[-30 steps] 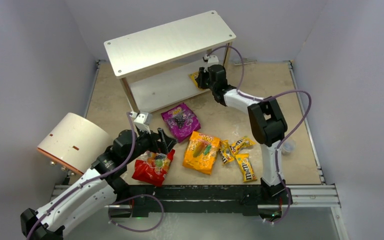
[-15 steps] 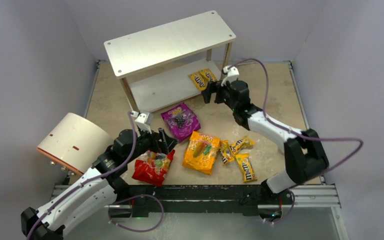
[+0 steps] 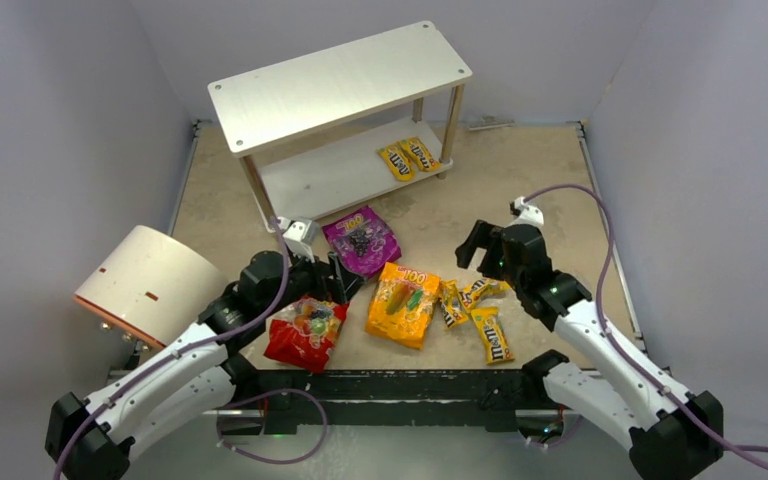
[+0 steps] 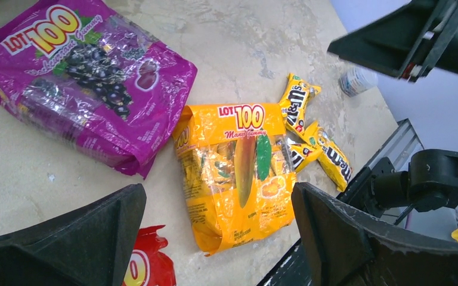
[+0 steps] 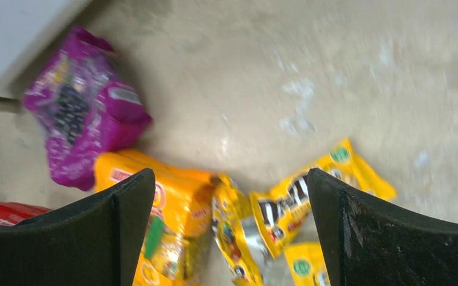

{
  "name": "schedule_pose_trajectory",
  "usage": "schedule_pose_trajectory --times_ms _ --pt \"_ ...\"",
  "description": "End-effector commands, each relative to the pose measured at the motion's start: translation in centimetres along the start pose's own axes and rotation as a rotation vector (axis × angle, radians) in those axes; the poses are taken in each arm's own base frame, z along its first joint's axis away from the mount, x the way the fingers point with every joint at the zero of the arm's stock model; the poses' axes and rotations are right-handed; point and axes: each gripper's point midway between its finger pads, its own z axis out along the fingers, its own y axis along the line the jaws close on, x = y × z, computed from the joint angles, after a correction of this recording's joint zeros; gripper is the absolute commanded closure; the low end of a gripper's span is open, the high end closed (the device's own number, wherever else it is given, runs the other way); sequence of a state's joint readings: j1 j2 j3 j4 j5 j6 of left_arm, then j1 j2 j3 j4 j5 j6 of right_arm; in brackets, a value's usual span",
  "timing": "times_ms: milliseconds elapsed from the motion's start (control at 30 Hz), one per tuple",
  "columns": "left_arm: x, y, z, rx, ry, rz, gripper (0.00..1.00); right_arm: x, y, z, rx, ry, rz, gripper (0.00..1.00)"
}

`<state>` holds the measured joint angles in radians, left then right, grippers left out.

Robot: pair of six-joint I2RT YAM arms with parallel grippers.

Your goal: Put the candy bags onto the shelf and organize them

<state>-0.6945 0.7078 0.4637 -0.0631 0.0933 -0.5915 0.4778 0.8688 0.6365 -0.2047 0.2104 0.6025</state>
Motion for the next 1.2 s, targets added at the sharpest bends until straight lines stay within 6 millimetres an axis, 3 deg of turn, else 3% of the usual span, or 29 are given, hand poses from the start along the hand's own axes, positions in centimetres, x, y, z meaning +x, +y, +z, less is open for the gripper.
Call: schedule_pose_trajectory --times_ms 0,367,567,700,800,933,1033,1167 --pt "-1.9 -2.1 0.7 0.090 -0.056 0.011 0.00 5.6 -5.0 -1.2 0.241 0.155 0.153 0.02" --pt "-1.9 -1.5 1.1 0.062 -0.056 0.020 0.00 9.5 -7.5 1.9 0.354 0.180 0.266 0.14" --pt "-1.7 -1.4 1.3 0.053 -0.036 0.018 0.00 9.9 -9.2 3.2 0.433 0.144 0.273 0.33" --pt "-1.6 -1.2 1.3 0.053 -0.050 0.007 0.00 9.6 -9.8 3.5 0.435 0.098 0.265 0.58" --pt "-1.6 -1.2 1.4 0.051 -0.049 0.006 0.00 7.9 -8.2 4.3 0.326 0.026 0.243 0.73" --pt "-1.5 -1.1 1.5 0.046 -0.043 0.000 0.00 4.1 -6.8 3.9 0.253 -0.099 0.198 0.81" --pt "-2.0 -1.5 1.6 0.058 -0.054 0.000 0.00 0.7 -4.5 3.0 0.142 -0.187 0.091 0.83" --pt "-3.0 -3.0 2.1 0.122 -0.074 -0.004 0.00 -2.6 0.7 1.0 -0.127 -0.268 -0.122 0.82"
